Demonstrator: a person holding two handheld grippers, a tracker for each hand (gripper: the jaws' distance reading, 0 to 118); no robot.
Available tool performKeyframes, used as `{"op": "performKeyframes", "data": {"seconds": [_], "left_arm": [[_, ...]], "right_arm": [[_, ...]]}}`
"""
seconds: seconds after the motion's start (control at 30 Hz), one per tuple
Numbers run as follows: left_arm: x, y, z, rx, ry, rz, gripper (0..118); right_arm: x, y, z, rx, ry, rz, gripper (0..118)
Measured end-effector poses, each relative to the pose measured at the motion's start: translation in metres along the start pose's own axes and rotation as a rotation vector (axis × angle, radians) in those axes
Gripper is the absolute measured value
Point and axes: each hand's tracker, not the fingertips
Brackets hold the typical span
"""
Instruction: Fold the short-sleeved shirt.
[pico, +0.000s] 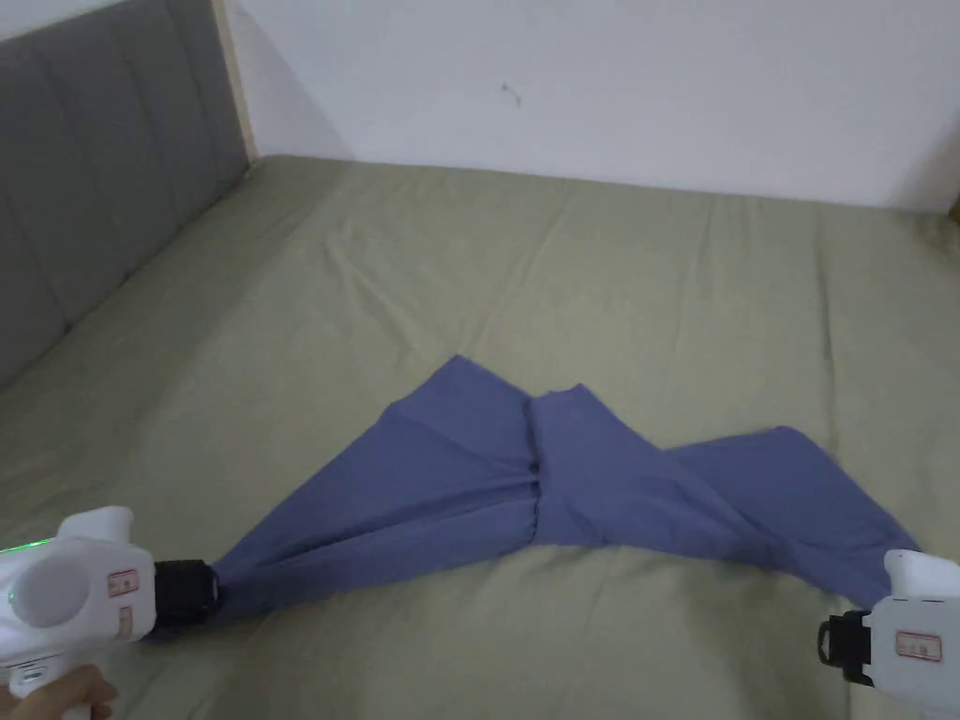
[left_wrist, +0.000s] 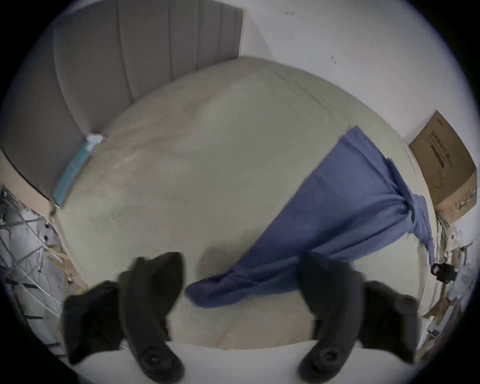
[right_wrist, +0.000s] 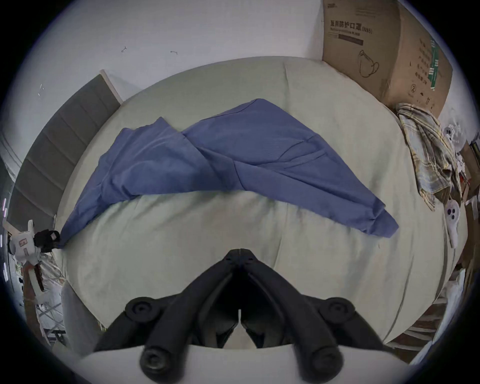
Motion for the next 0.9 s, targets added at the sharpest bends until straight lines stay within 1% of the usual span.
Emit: {"op": "performKeyframes", "data": {"seconds": [0.03, 0.07, 0.1, 0.13, 0.17, 0.2, 0.23, 0.27, 0.3, 0.33, 0.53, 0.67, 0.7, 0.77, 0.8, 0.83, 0.87, 0.9], "left_arm": [[0.001, -0.005, -0.01, -0.056, -0.026, 0.012, 75], [0.003, -0.011, -0.014, -0.05, 0.012, -0.003, 63], [0.004, -0.01, -0.011, 0.016, 0.023, -0.033, 63], [0.003, -0.007, -0.008, -0.013, 0.016, -0.016, 61], [0.001, -0.002, -0.005, -0.011, 0.016, -0.002, 56], [0.002, -0.005, 0.0, -0.003, 0.008, 0.001, 43], [0.002, -0.005, 0.002, 0.011, -0.047, 0.014, 14], [0.004, -0.005, 0.003, 0.006, -0.094, 0.036, 6], [0.009, -0.006, 0.004, 0.0, -0.012, -0.008, 6], [0.009, -0.003, -0.002, 0.008, 0.005, -0.064, 6], [0.026, -0.003, 0.02, 0.048, 0.023, -0.118, 6], [0.028, 0.002, 0.03, 0.081, 0.03, -0.152, 6], [0.029, 0.002, 0.031, 0.084, 0.034, -0.161, 6], [0.031, 0.004, 0.03, 0.085, 0.043, -0.178, 6], [0.031, 0.005, 0.029, 0.083, 0.045, -0.184, 6], [0.031, 0.006, 0.028, 0.081, 0.047, -0.187, 6], [0.033, 0.007, 0.028, 0.079, 0.051, -0.192, 6], [0.034, 0.008, 0.027, 0.076, 0.055, -0.197, 6]], "right_arm": [[-0.001, 0.001, -0.002, -0.007, 0.0, 0.001, 0], [-0.003, 0.001, -0.004, -0.015, 0.01, 0.001, 0], [-0.004, 0.002, -0.006, -0.024, 0.028, 0.002, 0], [-0.007, 0.003, -0.007, -0.029, 0.036, 0.007, 0], [-0.011, 0.004, -0.008, -0.031, 0.035, 0.02, 0], [-0.015, 0.005, -0.009, -0.033, 0.033, 0.038, 0], [-0.019, 0.007, -0.008, -0.035, 0.033, 0.052, 0], [-0.023, 0.009, -0.008, -0.036, 0.038, 0.06, 0], [-0.026, 0.012, -0.007, -0.034, 0.044, 0.067, 0], [-0.03, 0.015, -0.006, -0.03, 0.051, 0.074, 0], [-0.061, 0.058, 0.001, 0.011, 0.11, 0.151, 0], [-0.098, 0.108, -0.008, 0.055, 0.158, 0.233, 0], [-0.111, 0.123, -0.012, 0.059, 0.172, 0.247, 2], [-0.138, 0.153, -0.025, 0.053, 0.221, 0.301, 37], [-0.152, 0.167, -0.031, 0.058, 0.234, 0.331, 60], [-0.169, 0.18, -0.04, 0.06, 0.232, 0.365, 79], [-0.183, 0.192, -0.049, 0.061, 0.224, 0.394, 80], [-0.2, 0.206, -0.058, 0.061, 0.238, 0.431, 80]]}}
